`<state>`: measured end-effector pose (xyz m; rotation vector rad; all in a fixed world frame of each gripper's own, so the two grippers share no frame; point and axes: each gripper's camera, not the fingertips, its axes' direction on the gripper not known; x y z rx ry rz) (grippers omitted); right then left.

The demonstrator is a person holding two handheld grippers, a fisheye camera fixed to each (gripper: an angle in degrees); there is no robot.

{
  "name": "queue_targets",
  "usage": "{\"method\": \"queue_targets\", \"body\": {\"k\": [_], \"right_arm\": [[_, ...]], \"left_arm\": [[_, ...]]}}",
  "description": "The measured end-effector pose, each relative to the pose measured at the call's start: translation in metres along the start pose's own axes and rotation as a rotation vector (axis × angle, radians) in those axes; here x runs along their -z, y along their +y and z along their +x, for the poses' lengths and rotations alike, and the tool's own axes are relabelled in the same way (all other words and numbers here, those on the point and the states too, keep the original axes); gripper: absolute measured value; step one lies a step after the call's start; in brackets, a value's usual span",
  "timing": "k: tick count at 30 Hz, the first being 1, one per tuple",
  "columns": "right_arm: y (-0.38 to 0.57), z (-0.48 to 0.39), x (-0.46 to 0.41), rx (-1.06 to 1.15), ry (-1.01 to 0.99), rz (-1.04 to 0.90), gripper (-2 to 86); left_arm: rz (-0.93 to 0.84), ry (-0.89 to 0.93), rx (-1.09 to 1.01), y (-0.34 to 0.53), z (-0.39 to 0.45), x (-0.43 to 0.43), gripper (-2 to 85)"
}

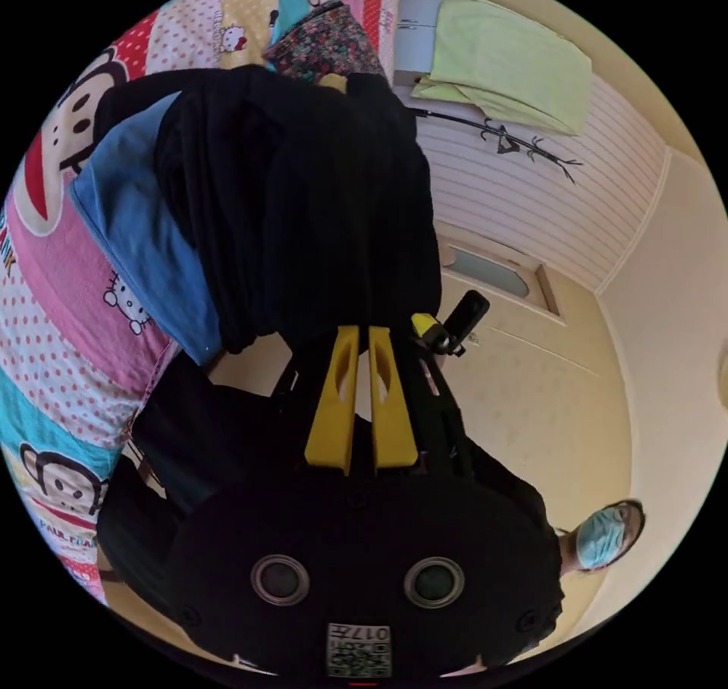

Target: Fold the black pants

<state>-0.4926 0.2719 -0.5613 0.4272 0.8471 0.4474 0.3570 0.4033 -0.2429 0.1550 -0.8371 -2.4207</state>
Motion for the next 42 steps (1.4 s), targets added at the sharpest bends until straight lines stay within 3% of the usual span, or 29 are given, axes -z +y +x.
{"method": "queue_targets", "body": {"k": [5,12,16,18,20,22,24,26,28,31,33,35,38,42], "right_arm": [[-0.043,-0.101,0.013,0.318,-0.167,0.122,4.1],[-0.106,-0.275,-0.030,0.759,-0.358,0.102,3.0],[-0.125,-0.326,-0.047,0.821,-0.557,0.207,2.7],[-0.137,-0.350,-0.061,0.871,-0.639,0.258,2.7],[-0.148,-0.361,-0.078,0.899,-0.739,0.281,2.9],[-0.158,-0.365,-0.099,0.918,-0.812,0.310,3.3],[-0.173,-0.356,-0.137,0.893,-0.869,0.285,3.3],[-0.182,-0.335,-0.175,0.847,-0.878,0.180,3.1],[-0.181,-0.298,-0.222,0.750,-0.822,0.059,2.7],[-0.149,-0.200,-0.313,0.452,-0.510,-0.109,1.9],[-0.100,-0.096,-0.394,0.109,-0.052,-0.319,1.5],[-0.052,-0.027,-0.455,-0.075,0.262,-0.548,1.5],[0.022,0.018,-0.545,-0.018,0.655,-0.973,1.3],[0.018,0.003,-0.603,0.150,0.850,-1.081,0.8]], "left_arm": [[0.149,0.310,-0.326,0.055,0.070,0.100,-0.3],[0.208,0.306,-0.749,0.158,0.189,0.210,-0.4],[0.369,0.380,-0.984,0.249,0.238,0.293,0.1],[0.483,0.178,-0.953,0.289,0.247,0.325,-0.4],[0.595,-0.182,-0.789,0.330,0.245,0.351,0.0],[0.653,-0.303,-0.652,0.350,0.229,0.368,1.9],[0.694,-0.265,-0.595,0.366,0.204,0.386,4.7],[0.750,-0.078,-0.554,0.383,0.162,0.409,4.7],[0.798,0.042,-0.506,0.392,0.131,0.421,3.5],[0.855,0.116,-0.354,0.404,0.087,0.433,2.3],[0.881,0.102,-0.279,0.410,0.072,0.435,2.4],[0.898,0.101,-0.180,0.410,0.051,0.434,3.4],[0.856,0.107,-0.012,0.396,0.022,0.420,5.8],[0.742,0.109,0.142,0.373,0.000,0.397,8.4]]}}
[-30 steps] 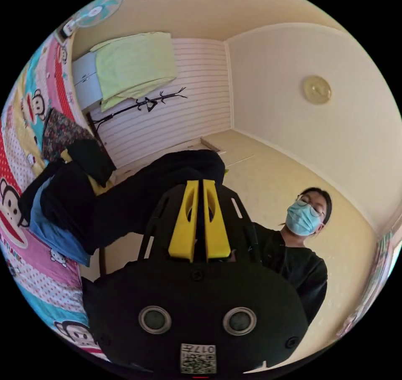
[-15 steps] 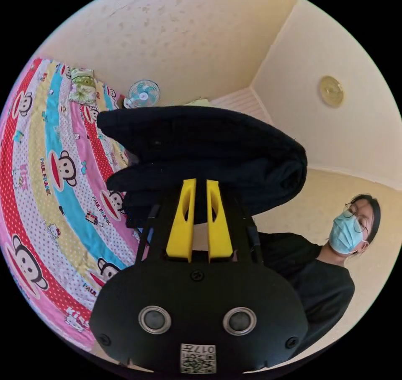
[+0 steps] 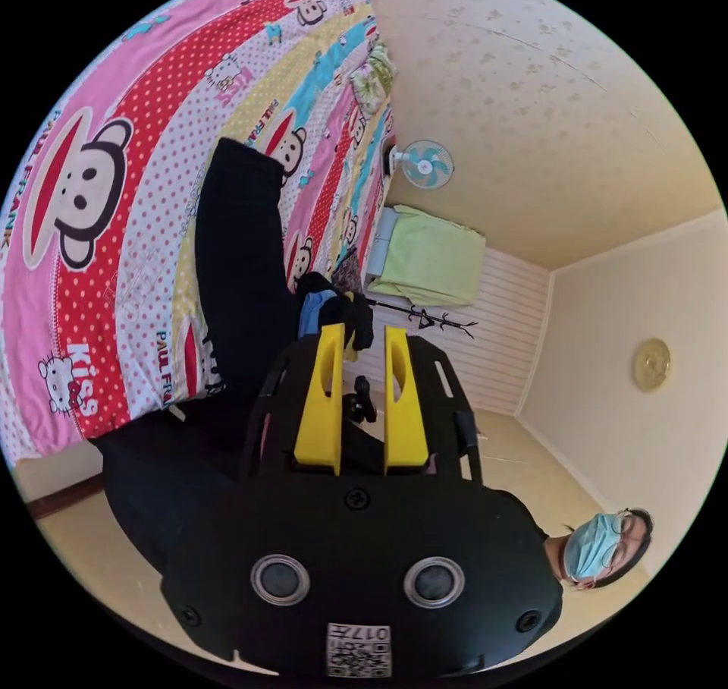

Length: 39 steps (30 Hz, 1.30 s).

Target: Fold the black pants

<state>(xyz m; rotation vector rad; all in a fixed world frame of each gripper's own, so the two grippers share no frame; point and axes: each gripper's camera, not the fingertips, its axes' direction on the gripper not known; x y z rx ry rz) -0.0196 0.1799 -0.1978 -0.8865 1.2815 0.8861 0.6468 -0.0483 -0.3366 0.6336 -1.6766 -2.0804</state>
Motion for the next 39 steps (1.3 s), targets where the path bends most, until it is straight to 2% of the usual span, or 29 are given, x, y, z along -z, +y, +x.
{"method": "queue_targets", "body": {"k": [2,4,8,10,15,17,20,24,27,30,34,36,39], "right_arm": [[-0.027,-0.002,0.014,-0.010,0.033,-0.008,0.8],[-0.053,-0.001,0.036,-0.041,0.031,0.062,0.9],[-0.123,-0.007,0.080,-0.118,-0.110,0.211,1.9],[-0.161,-0.019,0.088,-0.123,-0.120,0.235,3.0],[-0.293,-0.083,0.085,-0.048,-0.020,0.203,8.2],[-0.341,-0.100,0.078,-0.054,-0.003,0.180,9.7],[-0.418,-0.124,0.053,-0.050,0.113,0.133,13.3],[-0.497,-0.136,-0.013,-0.084,0.368,0.019,14.7],[-0.516,-0.136,-0.041,-0.036,0.530,-0.024,11.5],[-0.517,-0.132,-0.042,0.031,0.573,-0.045,8.1],[-0.497,-0.106,-0.006,0.004,0.413,0.022,4.3],[-0.463,-0.082,0.034,-0.061,0.299,0.140,3.8],[-0.401,-0.050,0.078,-0.145,0.365,0.281,3.5]], "left_arm": [[-0.037,0.024,0.016,-0.002,0.005,-0.009,8.5],[-0.032,0.029,0.003,-0.003,0.018,-0.006,8.5],[0.015,-0.034,-0.067,0.010,0.054,0.016,8.1],[0.045,-0.048,-0.109,0.022,0.064,0.024,8.1],[0.068,-0.046,-0.139,0.058,0.066,0.040,8.0],[0.041,-0.197,-0.138,0.077,0.069,0.044,7.9],[0.016,-0.310,-0.118,0.095,0.064,0.048,7.9],[0.022,-0.213,-0.051,0.110,0.033,0.051,7.9],[-0.020,-0.251,0.011,0.117,0.016,0.045,8.0],[-0.041,-0.268,0.025,0.115,0.017,0.038,8.0],[-0.010,-0.209,0.008,0.096,0.037,0.031,8.0],[-0.004,-0.221,-0.017,0.086,0.053,0.023,7.9],[0.017,-0.237,-0.054,0.071,0.078,0.007,7.9]]}}
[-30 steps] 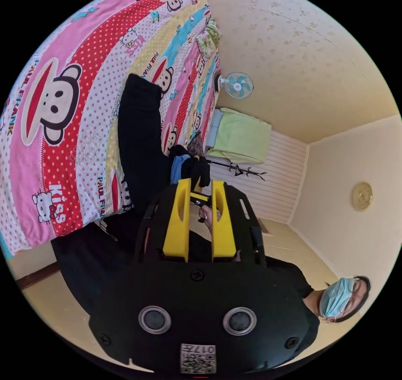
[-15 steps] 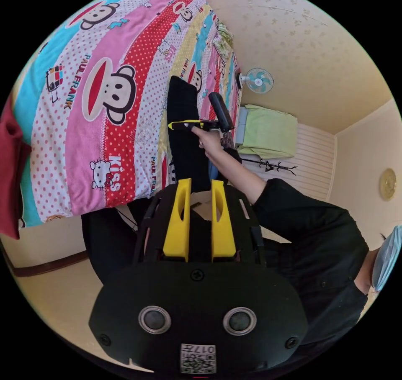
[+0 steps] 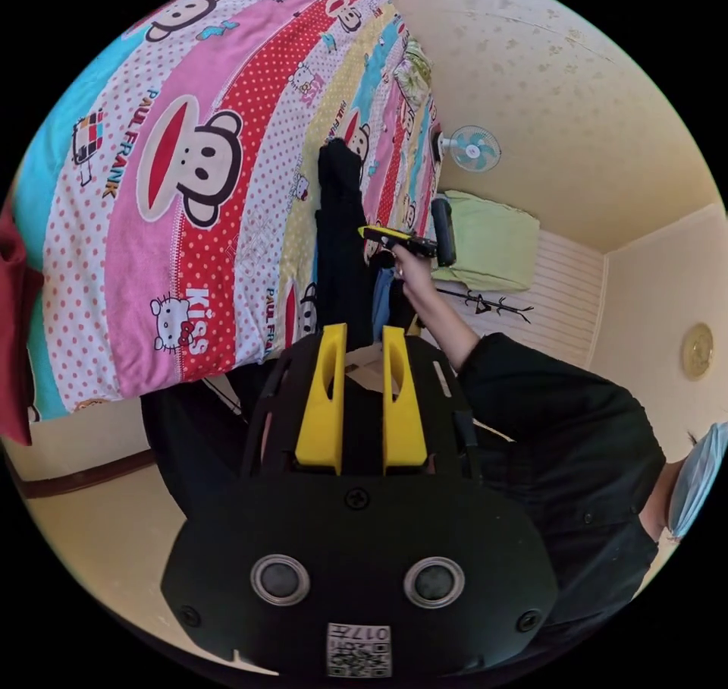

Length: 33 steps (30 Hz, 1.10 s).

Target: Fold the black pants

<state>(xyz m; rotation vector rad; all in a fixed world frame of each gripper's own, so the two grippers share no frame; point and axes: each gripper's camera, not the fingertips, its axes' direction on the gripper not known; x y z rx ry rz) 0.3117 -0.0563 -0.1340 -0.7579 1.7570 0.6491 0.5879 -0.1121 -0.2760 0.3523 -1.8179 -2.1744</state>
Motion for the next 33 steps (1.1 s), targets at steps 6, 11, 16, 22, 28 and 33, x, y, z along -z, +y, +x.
{"method": "queue_targets", "body": {"k": [6,11,16,22,28,33], "right_arm": [[0.092,0.133,0.016,-0.183,-0.036,0.098,3.3],[0.128,0.175,0.005,-0.153,-0.104,0.095,3.1],[0.140,0.188,0.003,-0.117,-0.137,0.127,2.9],[0.157,0.211,0.005,-0.097,-0.222,0.155,2.8],[0.202,0.258,0.049,-0.119,-0.395,0.268,2.4],[0.260,0.288,0.125,-0.140,-0.542,0.431,1.7]], "left_arm": [[0.011,-0.007,-0.042,-0.038,0.031,-0.068,8.1],[0.024,-0.199,-0.005,-0.093,0.016,-0.184,9.8],[0.067,-0.196,0.050,-0.153,-0.026,-0.293,10.5],[-0.044,-0.143,0.254,-0.190,-0.091,-0.428,8.6],[0.056,-0.242,0.112,-0.136,-0.022,-0.416,4.8],[0.154,-0.410,-0.097,-0.053,0.077,-0.328,4.4]]}}
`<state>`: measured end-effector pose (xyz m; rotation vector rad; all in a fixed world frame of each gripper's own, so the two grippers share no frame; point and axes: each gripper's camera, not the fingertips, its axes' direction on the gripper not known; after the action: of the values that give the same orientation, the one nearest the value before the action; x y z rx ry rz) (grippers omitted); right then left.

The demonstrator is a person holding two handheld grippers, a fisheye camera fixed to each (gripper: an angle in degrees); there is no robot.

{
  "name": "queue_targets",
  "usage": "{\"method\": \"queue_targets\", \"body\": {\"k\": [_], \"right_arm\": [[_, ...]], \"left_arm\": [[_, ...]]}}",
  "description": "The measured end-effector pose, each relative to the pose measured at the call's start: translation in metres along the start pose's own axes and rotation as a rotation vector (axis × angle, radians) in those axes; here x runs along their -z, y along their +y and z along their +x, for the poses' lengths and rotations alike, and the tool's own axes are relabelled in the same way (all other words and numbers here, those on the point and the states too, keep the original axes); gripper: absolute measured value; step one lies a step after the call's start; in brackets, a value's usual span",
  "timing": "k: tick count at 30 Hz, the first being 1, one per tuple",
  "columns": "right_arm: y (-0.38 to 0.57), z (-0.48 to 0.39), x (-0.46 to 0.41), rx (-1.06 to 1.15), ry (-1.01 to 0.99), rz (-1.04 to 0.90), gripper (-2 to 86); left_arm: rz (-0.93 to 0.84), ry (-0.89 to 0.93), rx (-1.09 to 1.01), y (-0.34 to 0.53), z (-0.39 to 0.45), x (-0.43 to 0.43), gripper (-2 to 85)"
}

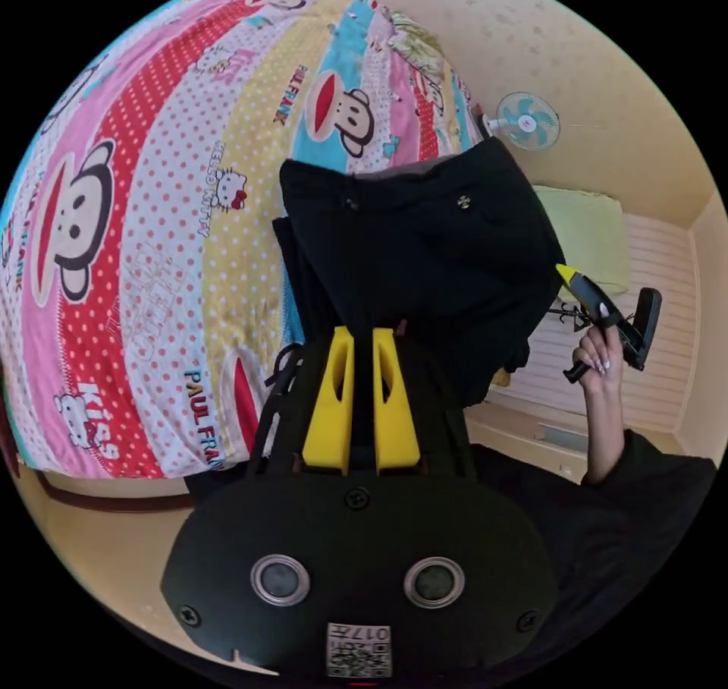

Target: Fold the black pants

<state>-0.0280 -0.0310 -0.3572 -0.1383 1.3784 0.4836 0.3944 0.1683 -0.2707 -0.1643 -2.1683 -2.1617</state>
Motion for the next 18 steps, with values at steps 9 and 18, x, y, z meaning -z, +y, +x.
{"method": "queue_targets", "body": {"k": [9,18], "right_arm": [[-0.016,-0.087,0.129,0.137,-0.321,0.417,0.8],[-0.069,-0.159,0.108,0.023,-0.008,0.439,0.4]], "left_arm": [[0.505,-0.146,-0.233,0.053,0.062,0.329,4.5],[0.593,-0.053,-0.037,-0.024,-0.021,0.451,9.5]]}}
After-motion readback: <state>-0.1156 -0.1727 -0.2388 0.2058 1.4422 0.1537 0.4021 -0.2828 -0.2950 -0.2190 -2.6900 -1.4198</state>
